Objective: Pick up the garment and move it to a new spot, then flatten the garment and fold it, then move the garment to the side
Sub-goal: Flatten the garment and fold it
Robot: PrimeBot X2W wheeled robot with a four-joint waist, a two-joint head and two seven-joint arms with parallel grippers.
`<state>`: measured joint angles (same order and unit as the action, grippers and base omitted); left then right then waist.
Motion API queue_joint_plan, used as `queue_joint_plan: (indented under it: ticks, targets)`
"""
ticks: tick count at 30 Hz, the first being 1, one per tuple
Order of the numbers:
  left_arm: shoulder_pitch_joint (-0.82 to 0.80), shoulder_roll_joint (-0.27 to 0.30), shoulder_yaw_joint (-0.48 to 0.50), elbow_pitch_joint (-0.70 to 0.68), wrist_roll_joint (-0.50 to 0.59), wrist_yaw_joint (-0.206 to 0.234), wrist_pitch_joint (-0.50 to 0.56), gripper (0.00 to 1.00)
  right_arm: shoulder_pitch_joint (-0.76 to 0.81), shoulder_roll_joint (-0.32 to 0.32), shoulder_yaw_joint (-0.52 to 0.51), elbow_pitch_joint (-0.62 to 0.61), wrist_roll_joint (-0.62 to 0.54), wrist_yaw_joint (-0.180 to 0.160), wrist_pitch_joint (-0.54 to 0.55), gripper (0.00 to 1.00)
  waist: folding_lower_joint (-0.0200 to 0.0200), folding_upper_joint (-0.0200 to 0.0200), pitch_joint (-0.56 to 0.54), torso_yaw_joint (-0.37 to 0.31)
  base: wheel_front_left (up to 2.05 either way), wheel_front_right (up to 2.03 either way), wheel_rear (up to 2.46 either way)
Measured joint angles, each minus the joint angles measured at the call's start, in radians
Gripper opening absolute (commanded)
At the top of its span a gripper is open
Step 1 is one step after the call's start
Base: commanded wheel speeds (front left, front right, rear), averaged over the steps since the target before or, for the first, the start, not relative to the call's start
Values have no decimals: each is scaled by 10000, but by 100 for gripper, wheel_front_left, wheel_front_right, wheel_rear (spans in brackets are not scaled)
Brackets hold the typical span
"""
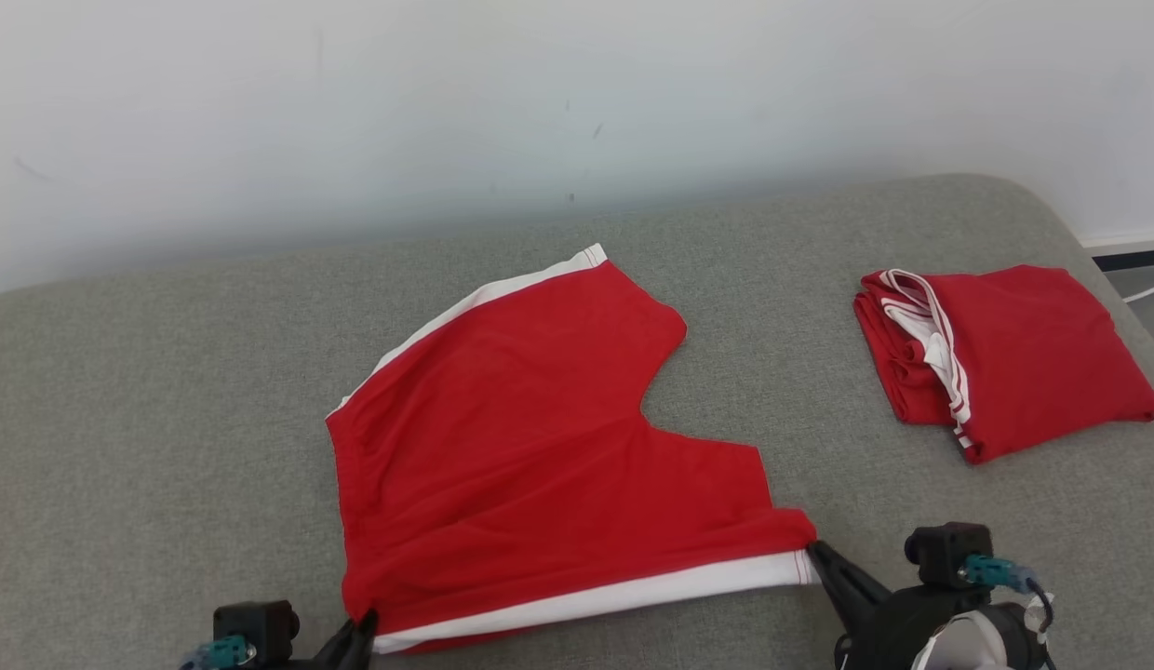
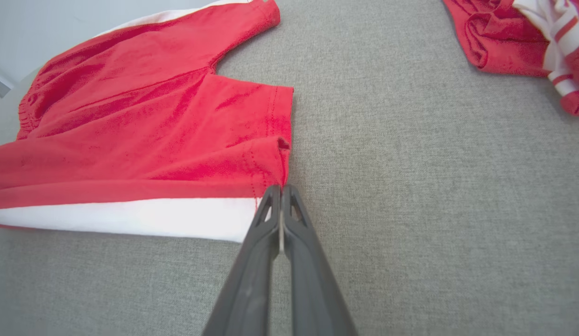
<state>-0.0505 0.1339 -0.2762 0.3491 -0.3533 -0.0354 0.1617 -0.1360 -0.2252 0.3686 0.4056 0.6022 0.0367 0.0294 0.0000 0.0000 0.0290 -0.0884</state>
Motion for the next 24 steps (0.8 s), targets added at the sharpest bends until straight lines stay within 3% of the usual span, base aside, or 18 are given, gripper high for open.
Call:
queue_joint_plan:
  ticks: [13, 24]
  targets:
    - [-431, -17, 2, -880, -79, -100, -77, 0, -145, -299, -387, -947, 332, 182, -205, 0, 0, 1, 331, 178, 0, 0, 0]
    - [-2131, 150, 140, -999, -646, -418, 627, 0, -2573, -604, -303, -1116, 351, 437, 648, 0, 1, 1, 982, 417, 0, 0, 0]
